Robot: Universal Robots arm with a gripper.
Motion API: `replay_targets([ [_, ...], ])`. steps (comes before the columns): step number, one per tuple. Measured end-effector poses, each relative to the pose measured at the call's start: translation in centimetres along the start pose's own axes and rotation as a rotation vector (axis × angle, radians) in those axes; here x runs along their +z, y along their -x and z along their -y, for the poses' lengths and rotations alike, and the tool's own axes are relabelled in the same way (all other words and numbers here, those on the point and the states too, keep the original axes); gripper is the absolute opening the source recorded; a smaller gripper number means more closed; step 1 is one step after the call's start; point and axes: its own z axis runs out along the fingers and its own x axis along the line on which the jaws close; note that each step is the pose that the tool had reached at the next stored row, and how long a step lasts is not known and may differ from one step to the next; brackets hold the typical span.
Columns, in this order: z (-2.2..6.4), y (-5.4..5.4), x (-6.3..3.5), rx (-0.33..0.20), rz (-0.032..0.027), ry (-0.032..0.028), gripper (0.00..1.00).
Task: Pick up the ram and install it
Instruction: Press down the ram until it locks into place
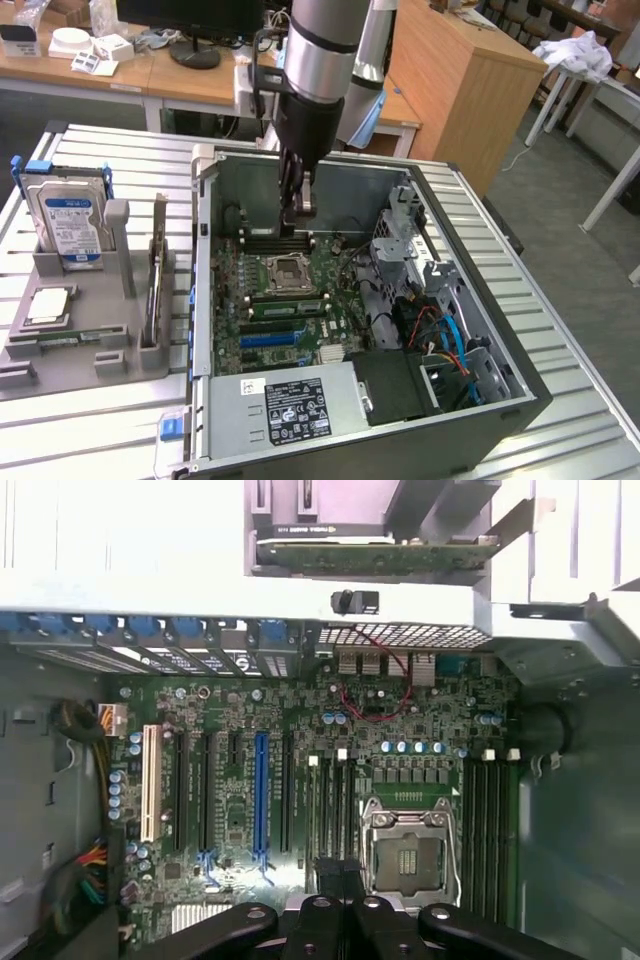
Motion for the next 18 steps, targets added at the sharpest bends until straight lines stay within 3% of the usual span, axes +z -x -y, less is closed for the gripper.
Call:
replay_targets([
  [5, -0.03, 0.1, -0.94, 0.0, -0.0001, 0.0001, 0.11],
  [12, 0.05, 0.1, -0.99, 0.0, 0.0, 0.0001, 0.11],
  [18, 1.28, 0.1, -1.02, 0.0, 0.0, 0.0001, 0.11],
])
